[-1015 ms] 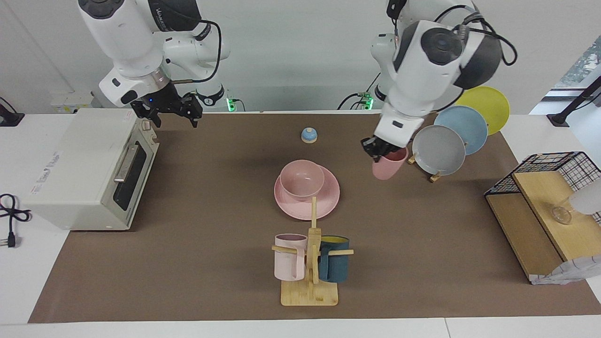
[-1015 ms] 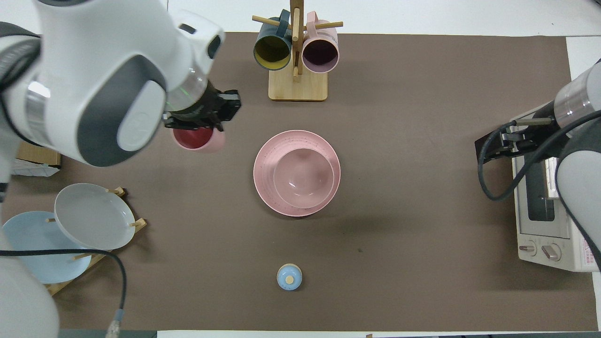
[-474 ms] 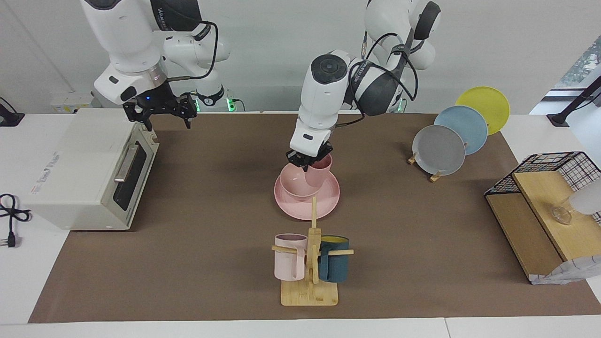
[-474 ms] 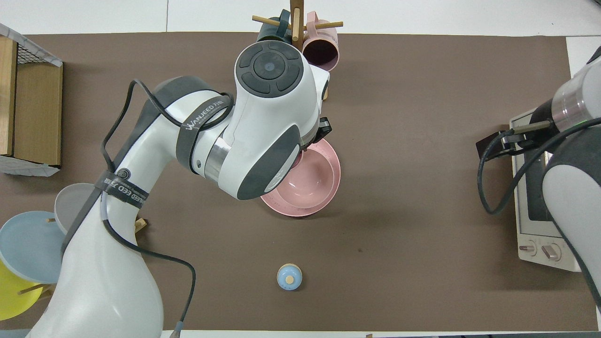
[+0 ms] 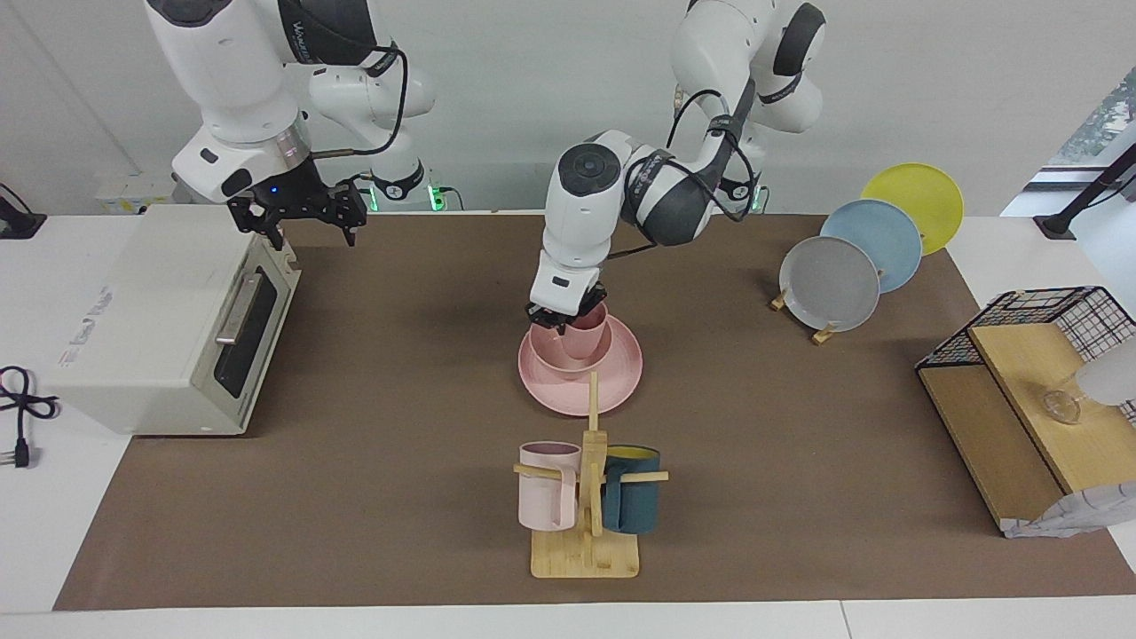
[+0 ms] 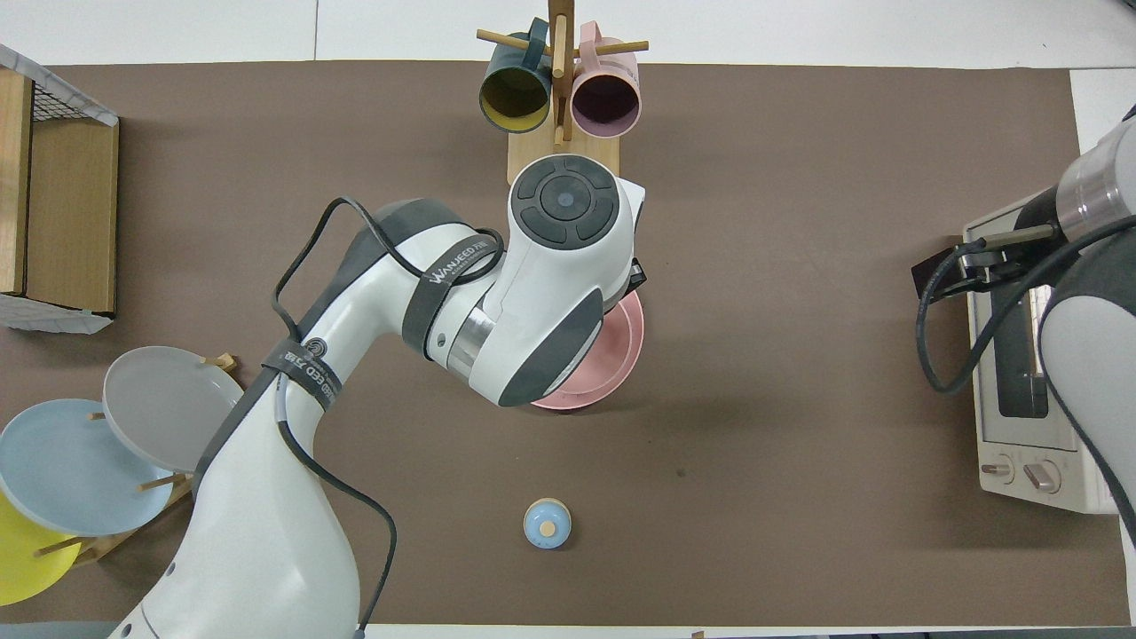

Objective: Organize tableware
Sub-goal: 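Lift the pink cup with the left gripper and carry it over the bowl, then release the pink cup into the bowl and withdraw the left gripper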

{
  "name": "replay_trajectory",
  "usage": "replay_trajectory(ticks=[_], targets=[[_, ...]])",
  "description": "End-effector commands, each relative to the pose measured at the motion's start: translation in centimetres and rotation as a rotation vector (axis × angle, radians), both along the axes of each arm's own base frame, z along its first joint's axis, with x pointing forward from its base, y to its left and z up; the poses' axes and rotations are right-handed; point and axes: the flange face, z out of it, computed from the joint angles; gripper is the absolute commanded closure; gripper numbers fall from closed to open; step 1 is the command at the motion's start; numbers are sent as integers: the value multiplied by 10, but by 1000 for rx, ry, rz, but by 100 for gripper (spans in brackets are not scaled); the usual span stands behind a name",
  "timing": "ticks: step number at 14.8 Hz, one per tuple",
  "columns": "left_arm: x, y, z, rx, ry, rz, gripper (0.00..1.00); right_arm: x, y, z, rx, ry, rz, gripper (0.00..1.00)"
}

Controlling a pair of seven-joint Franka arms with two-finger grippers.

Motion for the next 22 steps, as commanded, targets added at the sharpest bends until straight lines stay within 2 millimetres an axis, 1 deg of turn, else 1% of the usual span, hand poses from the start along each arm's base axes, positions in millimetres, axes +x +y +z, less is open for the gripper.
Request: replay_trajectory(ticks=[1, 4, 8, 9, 10, 12, 13, 14, 15, 16, 17, 19, 21, 22], targets=[[-4, 2, -15, -9, -7, 19, 100, -2, -3, -3, 13, 10, -1, 0], [-1, 0, -28, -15, 0, 27, 100, -2, -11, -4, 13, 19, -13, 0], [-1, 1, -33, -11, -1, 23, 100, -3, -11, -4, 14, 24, -12, 0], [-3, 1, -33, -5, 2, 20, 33, -4, -9, -4, 12, 28, -11, 0], [-3, 1, -33, 0, 5, 19, 0, -5, -9, -4, 11, 35, -10, 0], [1, 6, -25, 1, 6, 21, 0, -6, -10, -4, 10, 39, -12, 0], [4, 14, -14, 2, 4, 25, 0, -8, -10, -3, 11, 43, -15, 0], [8, 31, 14, -5, -9, 24, 0, -14, -11, -4, 7, 75, -20, 0], [18, 55, 36, -10, -14, 25, 0, -16, -11, -5, 5, 91, -21, 0], [27, 85, 61, -8, -15, 24, 0, -17, -12, -4, 5, 95, -21, 0], [32, 110, 79, -5, -8, 14, 0, -17, -13, -5, 5, 96, -23, 0], [39, 168, 118, 2, -1, -8, 0, -20, -8, -3, -1, 90, -36, 0], [46, 243, 157, -6, -10, -10, 0, -22, -5, -1, -5, 85, -56, 0], [47, 274, 172, -7, -16, -17, 0, -20, -5, -1, -3, 78, -42, 0]])
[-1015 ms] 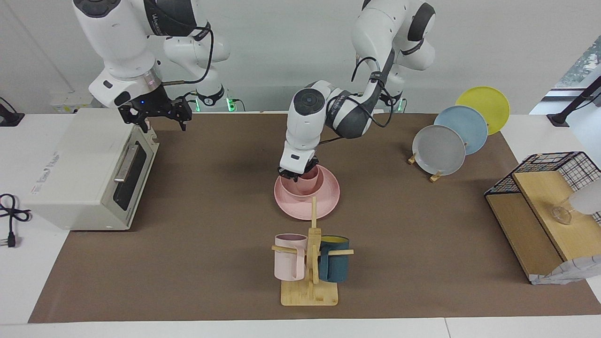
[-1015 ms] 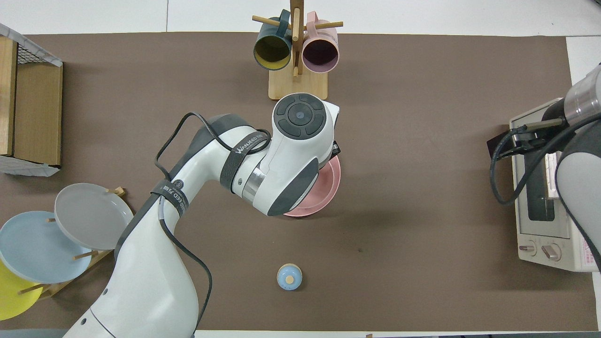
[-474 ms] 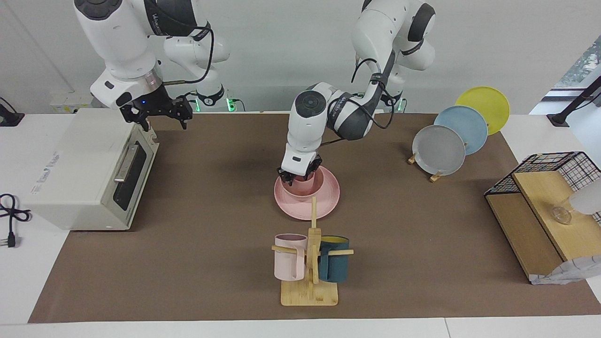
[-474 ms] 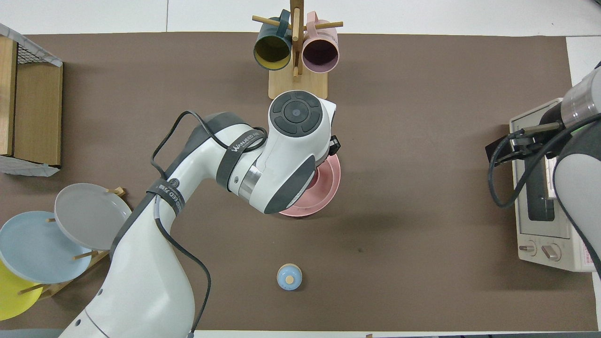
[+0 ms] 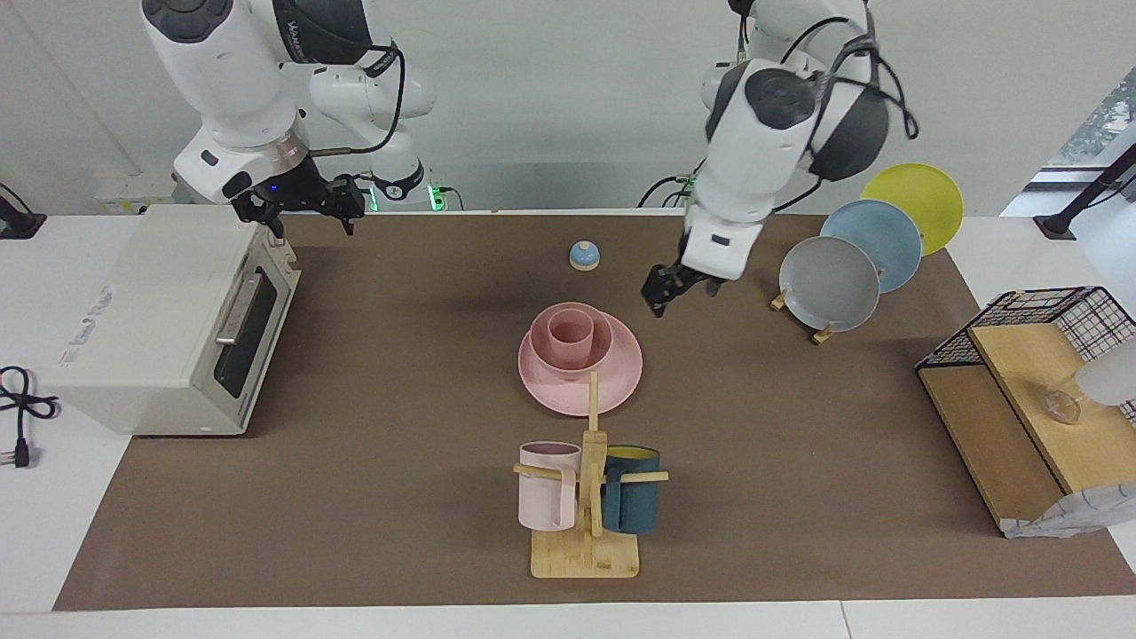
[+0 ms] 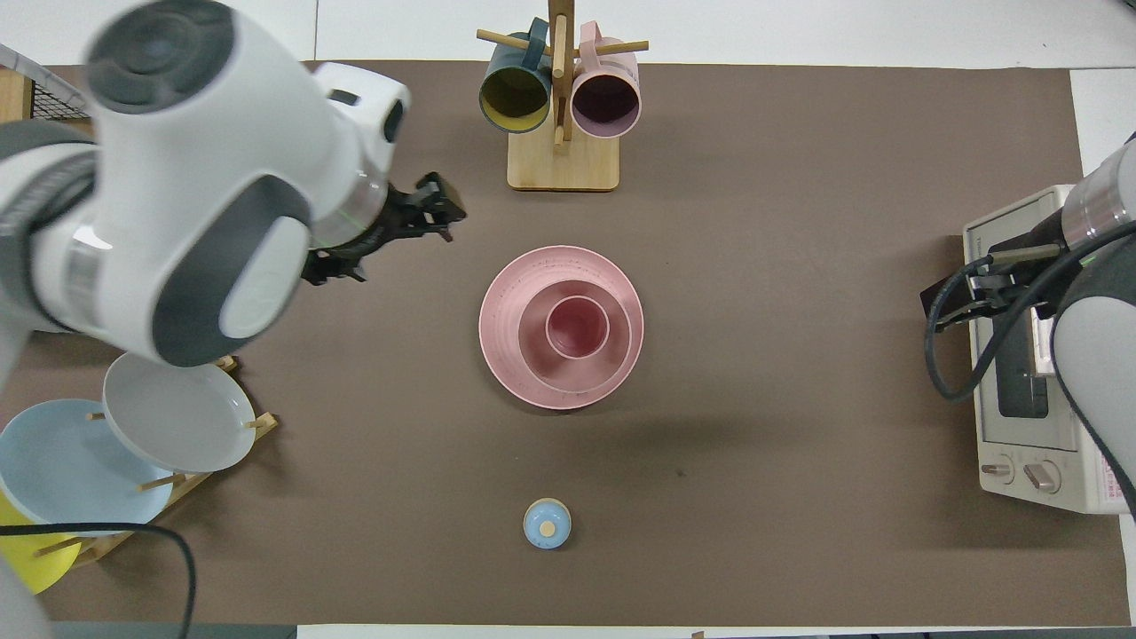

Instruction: Organize tableware

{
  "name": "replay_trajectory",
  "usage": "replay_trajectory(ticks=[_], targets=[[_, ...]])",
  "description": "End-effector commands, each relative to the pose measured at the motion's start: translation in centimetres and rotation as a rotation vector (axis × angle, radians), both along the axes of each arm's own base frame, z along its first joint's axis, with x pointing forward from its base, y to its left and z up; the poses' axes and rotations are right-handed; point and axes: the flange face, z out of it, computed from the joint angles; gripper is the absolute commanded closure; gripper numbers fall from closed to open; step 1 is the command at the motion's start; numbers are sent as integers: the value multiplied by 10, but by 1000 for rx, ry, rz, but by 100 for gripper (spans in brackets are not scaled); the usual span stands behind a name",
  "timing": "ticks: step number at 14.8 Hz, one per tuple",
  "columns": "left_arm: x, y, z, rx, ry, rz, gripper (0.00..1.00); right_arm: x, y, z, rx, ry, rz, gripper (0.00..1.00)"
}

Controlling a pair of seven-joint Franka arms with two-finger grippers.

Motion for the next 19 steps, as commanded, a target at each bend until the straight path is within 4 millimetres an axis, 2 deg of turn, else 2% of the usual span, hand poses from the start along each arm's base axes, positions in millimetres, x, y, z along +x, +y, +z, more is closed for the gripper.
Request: replay_trajectory(ticks=[1, 3, 5, 8, 11, 13, 16, 19], targets=[[-8, 85, 35, -12, 9, -45, 0, -5, -2, 2, 12, -11, 7, 0], [-15, 130, 55, -12, 0, -115, 0, -1, -8, 3, 21, -27, 31, 0], [-28, 171, 62, -12, 3, -181, 0, 4, -8, 4, 21, -56, 24, 0], [-42, 201, 50, -11, -11, -256, 0, 3, -15, 7, 21, -63, 5, 0], [-35, 219, 51, -5, -46, -255, 0, 1, -14, 7, 21, -56, 11, 0], [-35, 224, 57, 74, -40, -270, 0, 1, -15, 7, 21, -57, 8, 0], [-40, 221, 70, 85, -3, -281, 0, 1, -14, 7, 21, -57, 10, 0], [-36, 207, 68, 80, 19, -307, 0, 2, -16, 8, 22, -63, 2, 0]])
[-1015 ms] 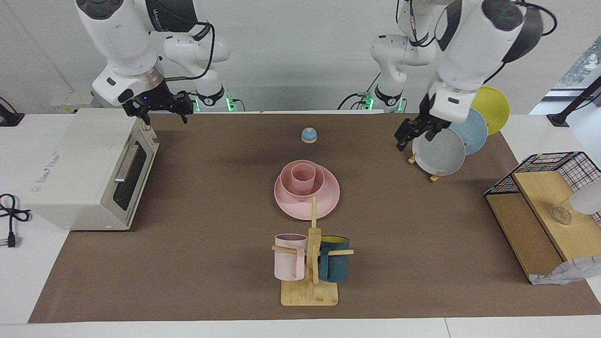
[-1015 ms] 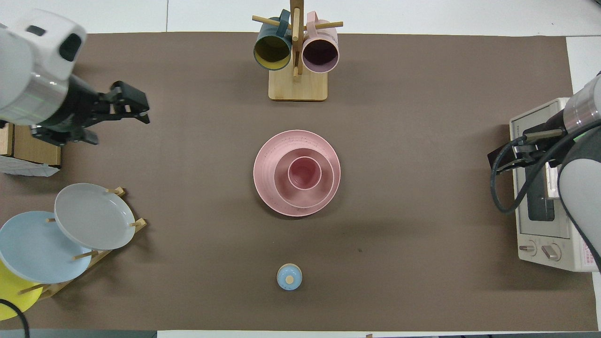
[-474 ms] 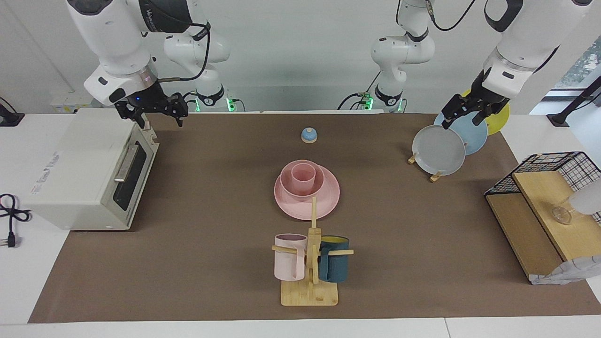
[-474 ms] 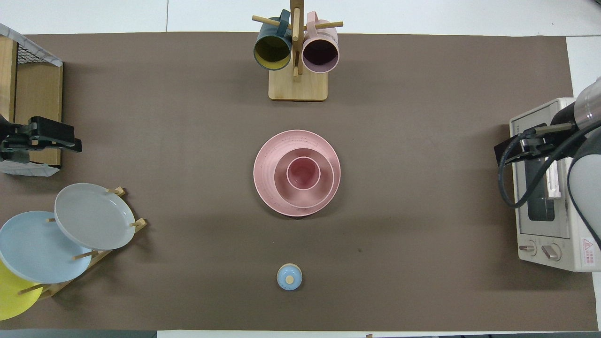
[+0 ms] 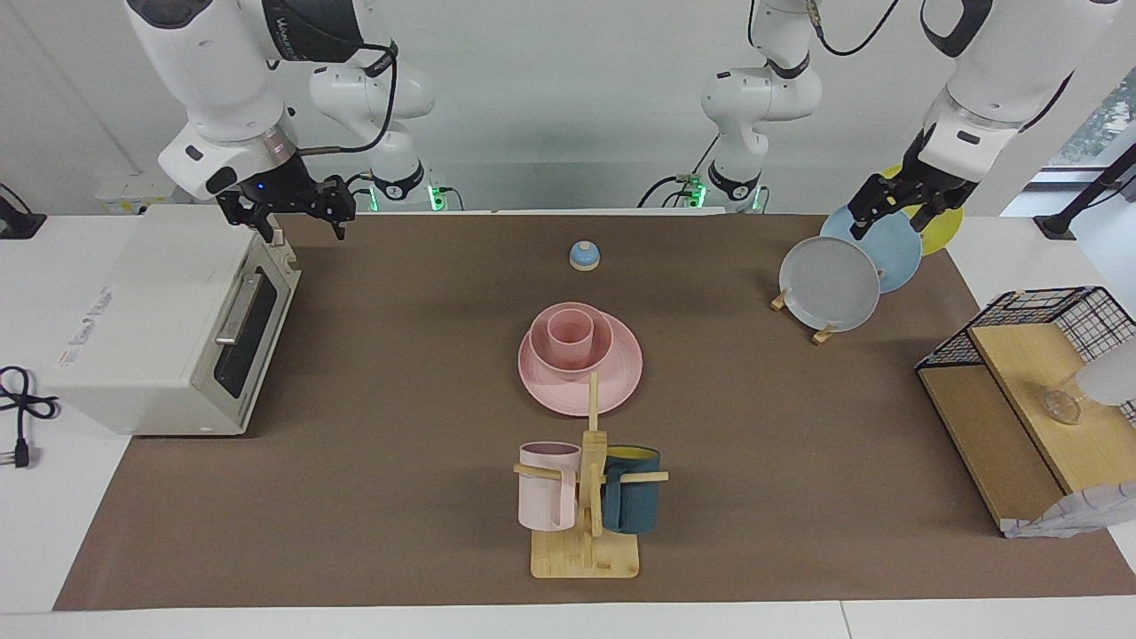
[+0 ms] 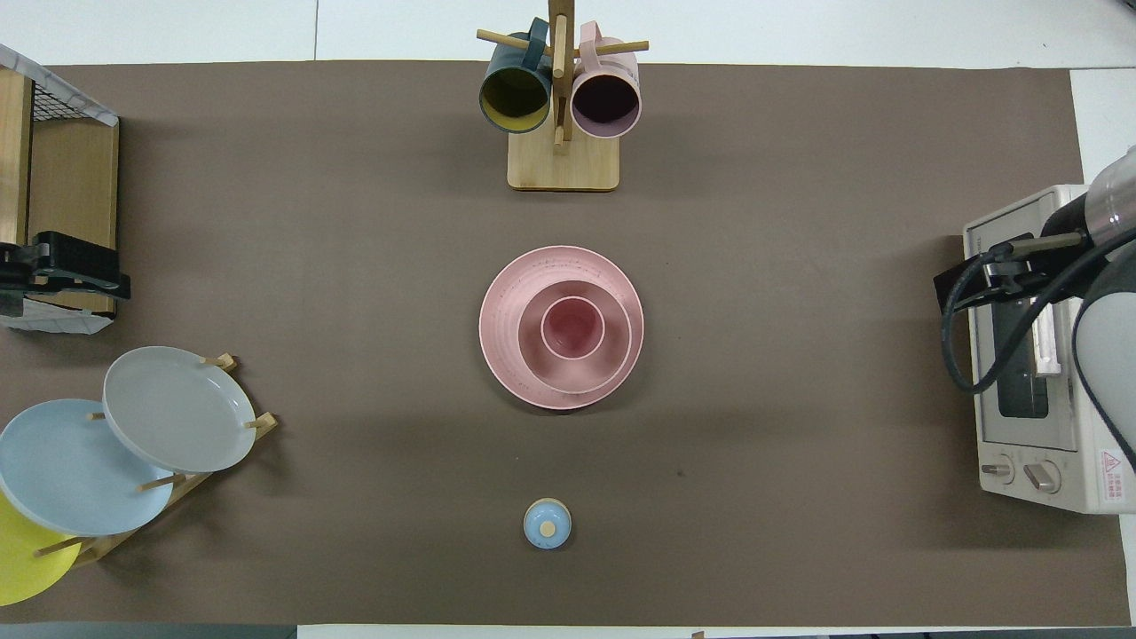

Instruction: Organize tableware

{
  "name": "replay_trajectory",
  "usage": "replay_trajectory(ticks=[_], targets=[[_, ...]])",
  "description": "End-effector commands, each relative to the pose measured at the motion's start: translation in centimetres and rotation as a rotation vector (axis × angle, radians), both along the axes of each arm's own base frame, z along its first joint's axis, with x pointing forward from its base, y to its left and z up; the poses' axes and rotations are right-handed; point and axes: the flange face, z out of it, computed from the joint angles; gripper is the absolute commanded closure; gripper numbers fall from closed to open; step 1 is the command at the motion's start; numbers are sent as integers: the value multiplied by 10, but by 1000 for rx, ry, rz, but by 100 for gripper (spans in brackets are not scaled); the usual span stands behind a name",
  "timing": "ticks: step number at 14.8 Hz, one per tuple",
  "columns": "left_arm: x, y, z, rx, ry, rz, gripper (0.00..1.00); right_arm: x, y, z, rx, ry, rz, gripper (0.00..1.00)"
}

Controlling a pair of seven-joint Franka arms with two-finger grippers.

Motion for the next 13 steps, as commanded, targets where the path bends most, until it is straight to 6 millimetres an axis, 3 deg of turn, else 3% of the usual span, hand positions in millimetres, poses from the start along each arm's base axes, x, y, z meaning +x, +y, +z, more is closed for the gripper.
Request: replay_trajectory(ticks=[1, 9, 13], targets=[[0, -12, 1, 19, 12, -36, 0, -5, -11, 7, 14, -21, -4, 0], [2, -13, -8, -1, 9, -48, 0, -6, -52, 12, 14, -32, -77, 0], [2, -12, -7, -2, 6, -49, 0, -5, -53, 13, 15, -36, -82, 0]])
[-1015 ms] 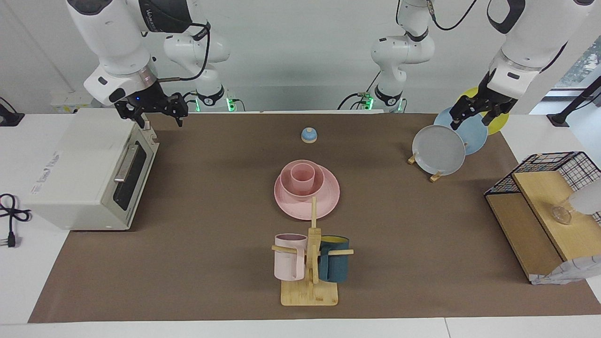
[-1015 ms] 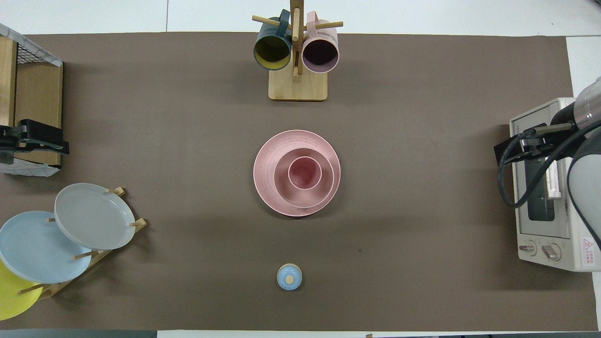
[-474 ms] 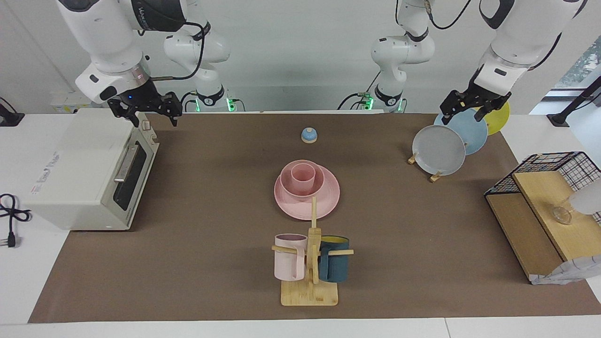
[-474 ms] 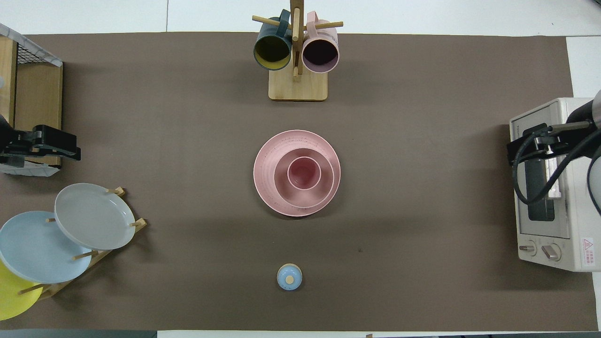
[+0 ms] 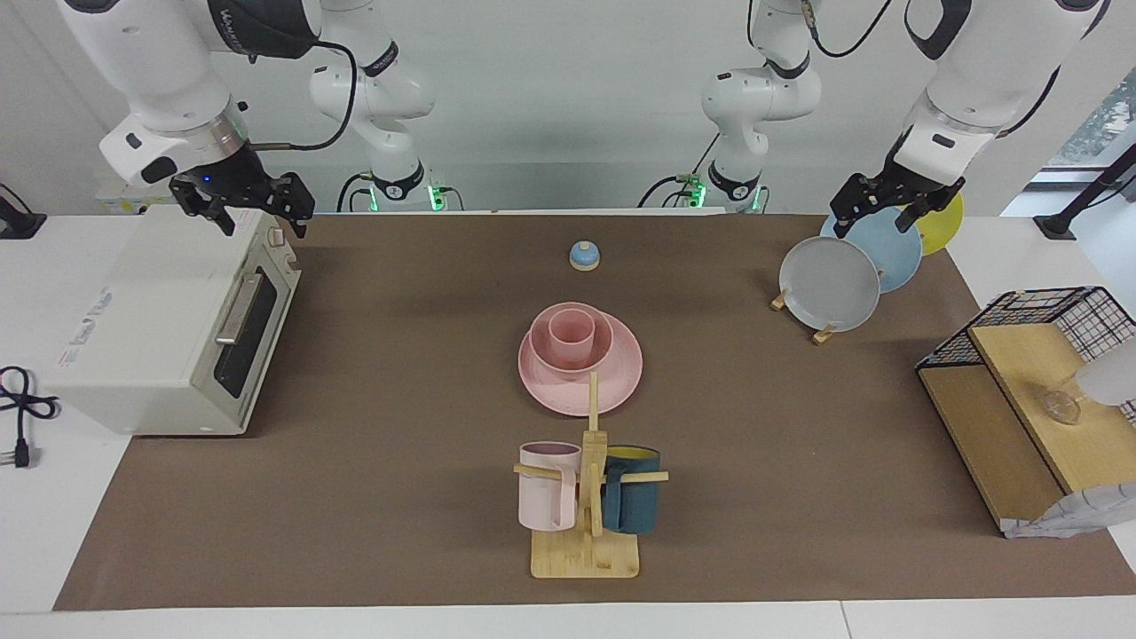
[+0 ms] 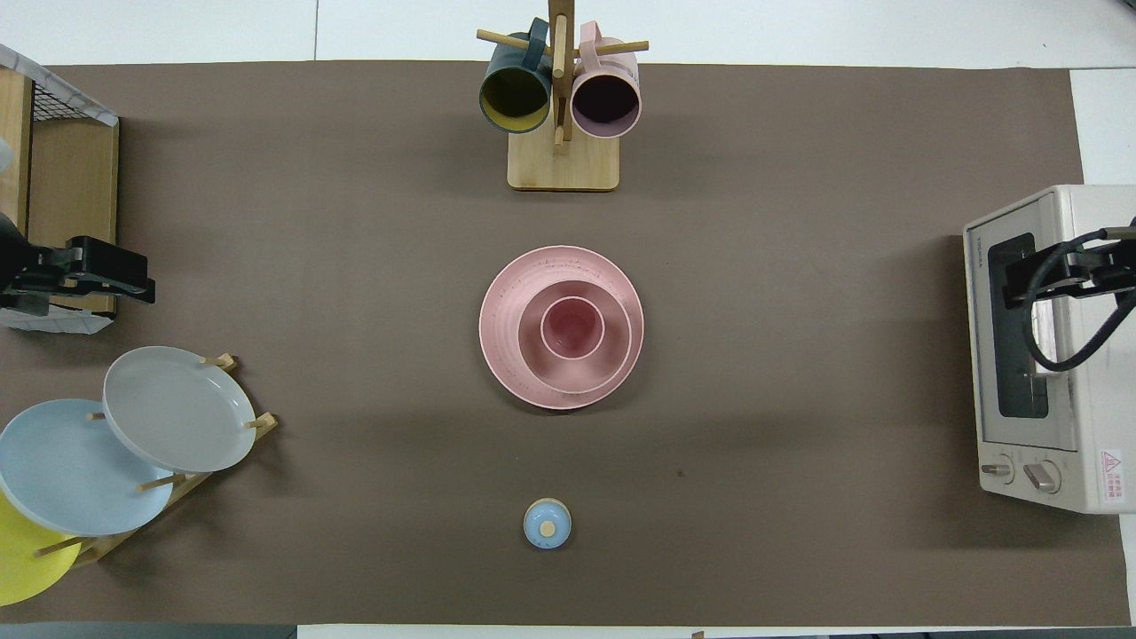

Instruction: Organize tableware

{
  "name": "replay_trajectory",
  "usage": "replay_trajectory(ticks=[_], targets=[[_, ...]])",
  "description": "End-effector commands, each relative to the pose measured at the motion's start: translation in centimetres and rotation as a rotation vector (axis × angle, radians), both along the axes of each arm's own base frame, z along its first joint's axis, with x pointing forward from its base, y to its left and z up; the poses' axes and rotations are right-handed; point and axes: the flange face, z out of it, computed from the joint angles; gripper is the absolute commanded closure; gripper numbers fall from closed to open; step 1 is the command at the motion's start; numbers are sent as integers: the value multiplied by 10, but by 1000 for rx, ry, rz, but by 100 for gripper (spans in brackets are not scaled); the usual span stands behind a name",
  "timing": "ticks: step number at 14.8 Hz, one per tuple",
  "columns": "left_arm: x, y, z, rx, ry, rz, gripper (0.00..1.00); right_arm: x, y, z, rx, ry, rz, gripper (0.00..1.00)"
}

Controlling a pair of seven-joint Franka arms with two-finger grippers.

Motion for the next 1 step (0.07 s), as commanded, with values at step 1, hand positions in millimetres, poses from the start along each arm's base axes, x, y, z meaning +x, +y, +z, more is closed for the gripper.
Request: replay_trajectory(ticks=[1], targets=[[0, 3, 1, -4, -11, -11, 0, -3, 2, 4, 15, -17, 21, 0]])
